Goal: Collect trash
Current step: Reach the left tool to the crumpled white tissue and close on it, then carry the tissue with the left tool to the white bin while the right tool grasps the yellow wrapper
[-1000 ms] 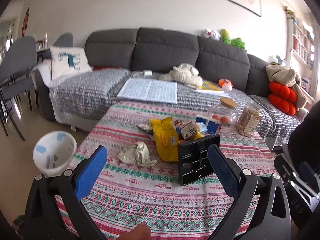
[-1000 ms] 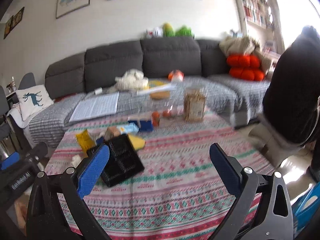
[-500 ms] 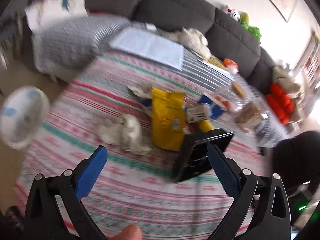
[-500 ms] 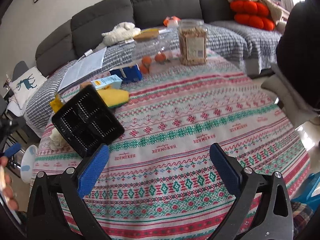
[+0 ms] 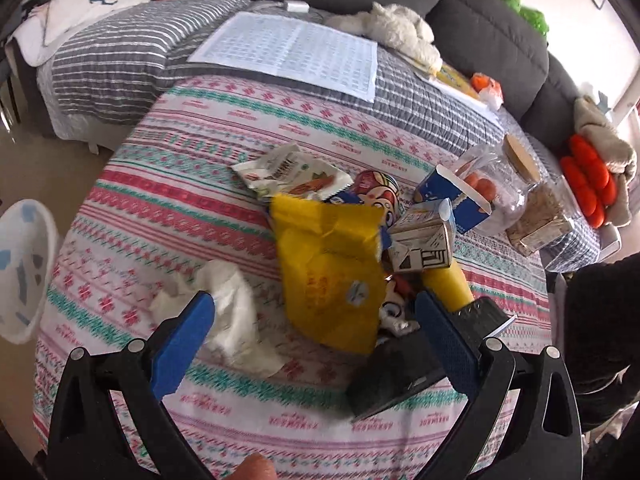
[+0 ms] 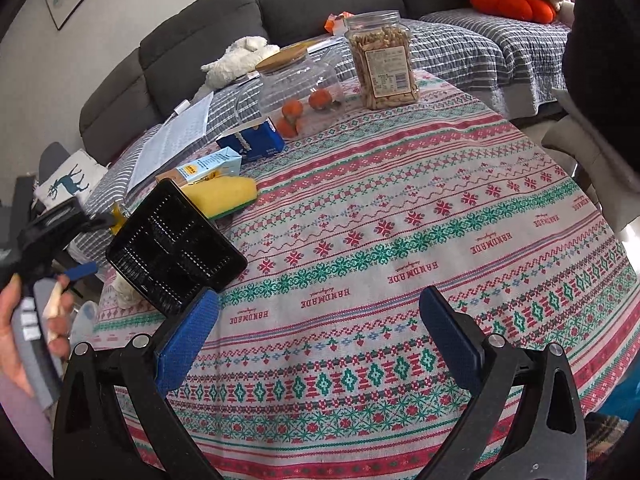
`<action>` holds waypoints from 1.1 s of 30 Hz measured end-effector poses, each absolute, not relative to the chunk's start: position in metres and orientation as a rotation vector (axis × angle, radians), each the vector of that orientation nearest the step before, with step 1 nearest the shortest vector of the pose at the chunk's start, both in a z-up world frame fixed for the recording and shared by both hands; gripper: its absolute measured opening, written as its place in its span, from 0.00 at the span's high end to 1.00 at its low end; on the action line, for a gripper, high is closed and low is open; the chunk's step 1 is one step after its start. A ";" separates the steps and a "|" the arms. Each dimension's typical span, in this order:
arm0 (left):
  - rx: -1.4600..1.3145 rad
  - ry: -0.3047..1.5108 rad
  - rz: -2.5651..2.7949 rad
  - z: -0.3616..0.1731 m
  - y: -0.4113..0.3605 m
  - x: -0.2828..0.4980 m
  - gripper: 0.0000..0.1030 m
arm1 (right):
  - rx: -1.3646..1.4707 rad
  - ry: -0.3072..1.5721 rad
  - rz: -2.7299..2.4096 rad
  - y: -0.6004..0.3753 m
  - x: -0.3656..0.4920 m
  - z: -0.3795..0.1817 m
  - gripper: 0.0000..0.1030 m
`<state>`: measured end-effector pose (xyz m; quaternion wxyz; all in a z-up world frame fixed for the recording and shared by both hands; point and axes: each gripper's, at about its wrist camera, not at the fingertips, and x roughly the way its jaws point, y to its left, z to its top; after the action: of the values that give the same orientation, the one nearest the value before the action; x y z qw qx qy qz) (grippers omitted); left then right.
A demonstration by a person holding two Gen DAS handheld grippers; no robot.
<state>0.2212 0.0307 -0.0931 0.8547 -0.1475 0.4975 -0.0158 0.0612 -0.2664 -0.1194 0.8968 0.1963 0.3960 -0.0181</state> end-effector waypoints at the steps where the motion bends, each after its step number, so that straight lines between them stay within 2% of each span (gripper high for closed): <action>1: -0.309 1.053 -0.028 -0.093 0.029 0.224 0.05 | 0.409 0.820 -0.037 -0.267 0.061 -0.119 0.07; 5: -0.285 1.036 0.016 -0.088 0.040 0.219 0.05 | 0.444 0.831 -0.027 -0.274 0.061 -0.122 0.06; 10: -0.189 1.123 0.098 -0.111 0.065 0.214 0.05 | 0.462 0.865 0.012 -0.271 0.066 -0.128 0.07; 18: -0.321 1.194 0.055 -0.154 0.085 0.218 0.07 | 0.384 0.861 -0.009 -0.258 0.067 -0.132 0.06; 20: -0.303 1.203 0.035 -0.160 0.080 0.218 0.22 | 0.350 0.838 -0.012 -0.254 0.068 -0.130 0.06; 22: -0.258 1.225 0.010 -0.166 0.076 0.218 0.53 | 0.308 0.825 0.003 -0.246 0.070 -0.126 0.06; 23: -0.223 1.210 0.017 -0.166 0.076 0.215 0.57 | 0.282 0.816 0.031 -0.238 0.072 -0.122 0.06; 24: -0.206 1.193 0.013 -0.164 0.076 0.213 0.66 | 0.266 0.809 0.049 -0.233 0.074 -0.118 0.06; 27: -0.265 1.159 -0.028 -0.154 0.088 0.208 0.70 | 0.174 0.762 0.123 -0.207 0.085 -0.098 0.07; 33: -0.240 0.996 -0.044 -0.106 0.109 0.184 0.70 | -0.021 0.684 0.292 -0.140 0.132 -0.047 0.07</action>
<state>0.1843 0.1094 -0.1058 0.8713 -0.1149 0.4767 -0.0210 0.1321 -0.1402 -0.0473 0.9315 -0.0105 0.3343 0.1428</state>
